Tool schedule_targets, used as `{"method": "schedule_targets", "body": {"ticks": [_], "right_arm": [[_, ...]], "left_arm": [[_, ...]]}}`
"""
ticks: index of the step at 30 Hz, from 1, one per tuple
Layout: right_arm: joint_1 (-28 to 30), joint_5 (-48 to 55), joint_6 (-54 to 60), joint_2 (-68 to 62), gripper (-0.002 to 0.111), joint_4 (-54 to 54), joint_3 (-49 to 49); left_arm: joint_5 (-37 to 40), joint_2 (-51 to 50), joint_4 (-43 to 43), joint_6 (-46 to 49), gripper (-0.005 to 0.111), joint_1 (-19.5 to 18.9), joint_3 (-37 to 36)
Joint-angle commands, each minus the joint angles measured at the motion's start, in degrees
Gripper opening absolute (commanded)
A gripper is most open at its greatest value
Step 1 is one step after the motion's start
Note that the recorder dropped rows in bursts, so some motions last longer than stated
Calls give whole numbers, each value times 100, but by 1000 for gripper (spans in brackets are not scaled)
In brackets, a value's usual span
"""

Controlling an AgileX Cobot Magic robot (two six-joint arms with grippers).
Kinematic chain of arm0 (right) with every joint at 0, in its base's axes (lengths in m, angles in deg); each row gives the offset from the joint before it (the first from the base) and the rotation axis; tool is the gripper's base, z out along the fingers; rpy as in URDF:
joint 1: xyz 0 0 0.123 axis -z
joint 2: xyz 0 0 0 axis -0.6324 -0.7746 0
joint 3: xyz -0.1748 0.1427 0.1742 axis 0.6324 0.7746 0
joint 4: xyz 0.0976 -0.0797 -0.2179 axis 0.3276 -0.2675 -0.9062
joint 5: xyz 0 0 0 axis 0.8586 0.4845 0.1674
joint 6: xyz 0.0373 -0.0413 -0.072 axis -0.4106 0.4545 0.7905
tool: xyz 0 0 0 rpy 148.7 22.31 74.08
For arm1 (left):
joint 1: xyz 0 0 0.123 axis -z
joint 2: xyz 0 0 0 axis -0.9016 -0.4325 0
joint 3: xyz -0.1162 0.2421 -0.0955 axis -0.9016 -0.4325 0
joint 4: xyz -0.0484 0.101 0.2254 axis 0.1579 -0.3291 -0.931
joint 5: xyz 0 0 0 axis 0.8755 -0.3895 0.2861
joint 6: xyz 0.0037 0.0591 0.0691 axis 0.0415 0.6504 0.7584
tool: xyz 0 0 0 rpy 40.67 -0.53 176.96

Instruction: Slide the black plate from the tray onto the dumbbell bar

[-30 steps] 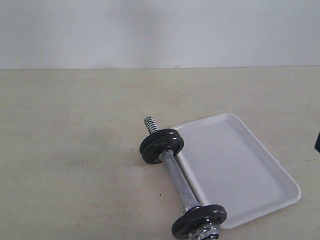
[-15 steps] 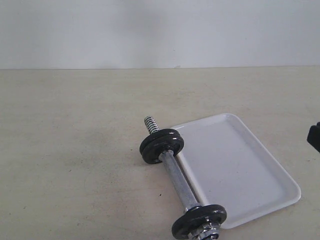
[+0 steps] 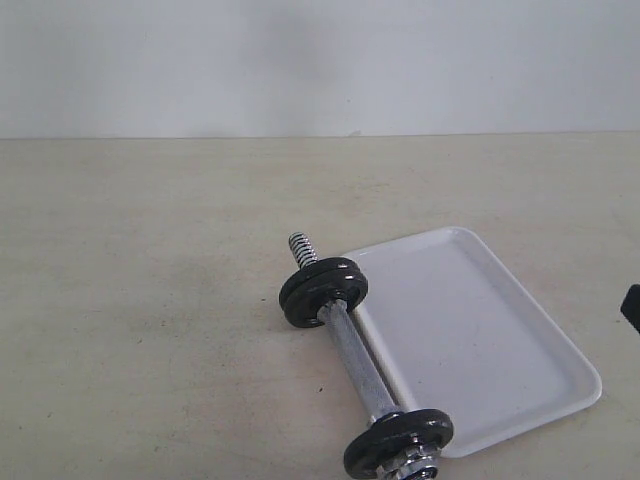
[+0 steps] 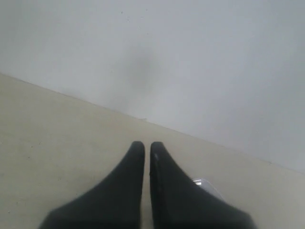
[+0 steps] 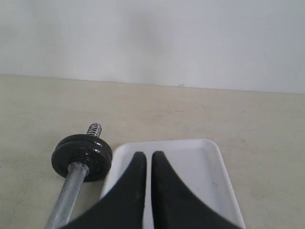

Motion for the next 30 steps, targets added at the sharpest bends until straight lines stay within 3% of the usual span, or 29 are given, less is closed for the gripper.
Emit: {"method": "schedule_targets", "body": {"ticks": [1, 20, 27, 30], "right_arm": [[0, -103, -192, -15, 2, 19, 26], [0, -103, -190, 38, 2, 24, 26], [0, -88, -190, 1311, 2, 24, 26], [253, -88, -190, 1571, 2, 24, 26]], "left_arm": [[7, 16, 138, 128, 4, -18, -28], [127, 16, 138, 128, 4, -171, -28], [127, 16, 138, 128, 4, -539, -28], [127, 16, 138, 128, 4, -663, -28]]}}
